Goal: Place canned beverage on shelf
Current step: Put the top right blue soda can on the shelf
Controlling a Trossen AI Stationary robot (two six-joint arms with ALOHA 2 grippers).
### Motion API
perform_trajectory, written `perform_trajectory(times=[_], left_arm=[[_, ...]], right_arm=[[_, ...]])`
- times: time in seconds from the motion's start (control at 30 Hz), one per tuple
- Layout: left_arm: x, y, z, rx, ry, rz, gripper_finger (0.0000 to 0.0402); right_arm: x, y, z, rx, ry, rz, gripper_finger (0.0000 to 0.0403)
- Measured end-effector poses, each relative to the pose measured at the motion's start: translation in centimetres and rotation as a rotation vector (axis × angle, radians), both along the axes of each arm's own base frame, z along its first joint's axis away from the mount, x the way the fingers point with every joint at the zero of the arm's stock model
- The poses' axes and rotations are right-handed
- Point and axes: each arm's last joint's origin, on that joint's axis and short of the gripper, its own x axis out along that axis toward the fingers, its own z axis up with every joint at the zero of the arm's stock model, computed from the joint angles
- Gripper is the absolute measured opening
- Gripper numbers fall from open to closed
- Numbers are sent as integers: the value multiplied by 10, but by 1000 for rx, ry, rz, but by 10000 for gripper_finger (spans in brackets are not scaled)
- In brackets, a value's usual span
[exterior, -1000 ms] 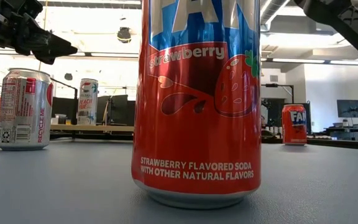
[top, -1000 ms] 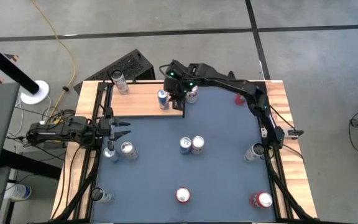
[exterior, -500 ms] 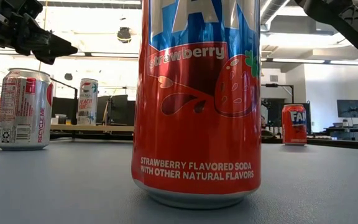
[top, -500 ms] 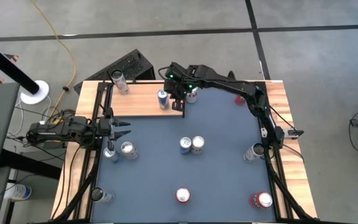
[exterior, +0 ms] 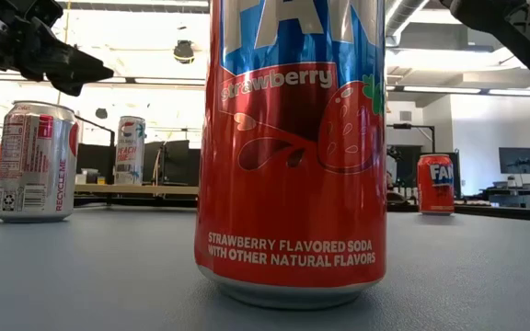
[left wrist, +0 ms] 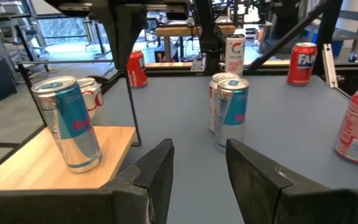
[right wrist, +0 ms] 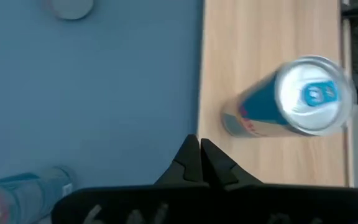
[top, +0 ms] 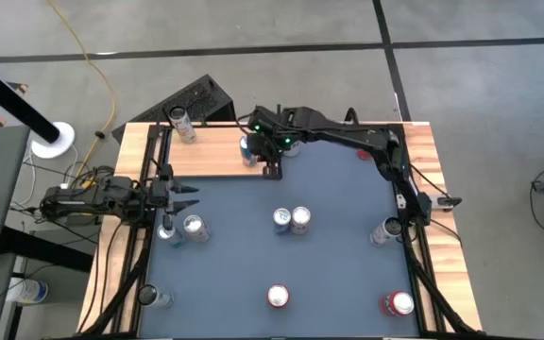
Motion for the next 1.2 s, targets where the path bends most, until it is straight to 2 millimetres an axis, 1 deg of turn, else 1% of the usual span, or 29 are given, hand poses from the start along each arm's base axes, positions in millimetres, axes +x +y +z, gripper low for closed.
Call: perform_trajectory(times=[0.13,0.2,0.27,0.33,0.4,0.73,0.97,1.07,1.13,1.2], left_arm=[[0,0,0,0,0,-2,137],[0,0,0,1,0,-2,137],[0,0,0,1,0,-4,137],[0,0,0,3,0,-15,137],[0,-1,0,3,0,-21,137],[0,0,0,9,-2,-11,137],[0,3,1,-13,-12,105,137],[5,5,2,-73,-82,184,137],[12,5,3,-60,-96,203,137],[20,5,3,-36,-81,222,137]], right_arm=[[-8,-5,14,-1,-43,-18,0],[-9,-9,16,8,-58,-32,0],[-7,-14,8,18,-64,-57,0],[-6,-16,-4,27,-51,-74,0],[-1,-20,-8,-2,-85,-106,0],[-4,-29,-11,-46,-77,-152,0],[-8,-43,-12,-68,-71,-194,0],[-9,-49,-15,-76,-60,-190,0],[-9,-49,-15,-78,-61,-181,0],[-14,-48,-8,-77,-56,-177,0]])
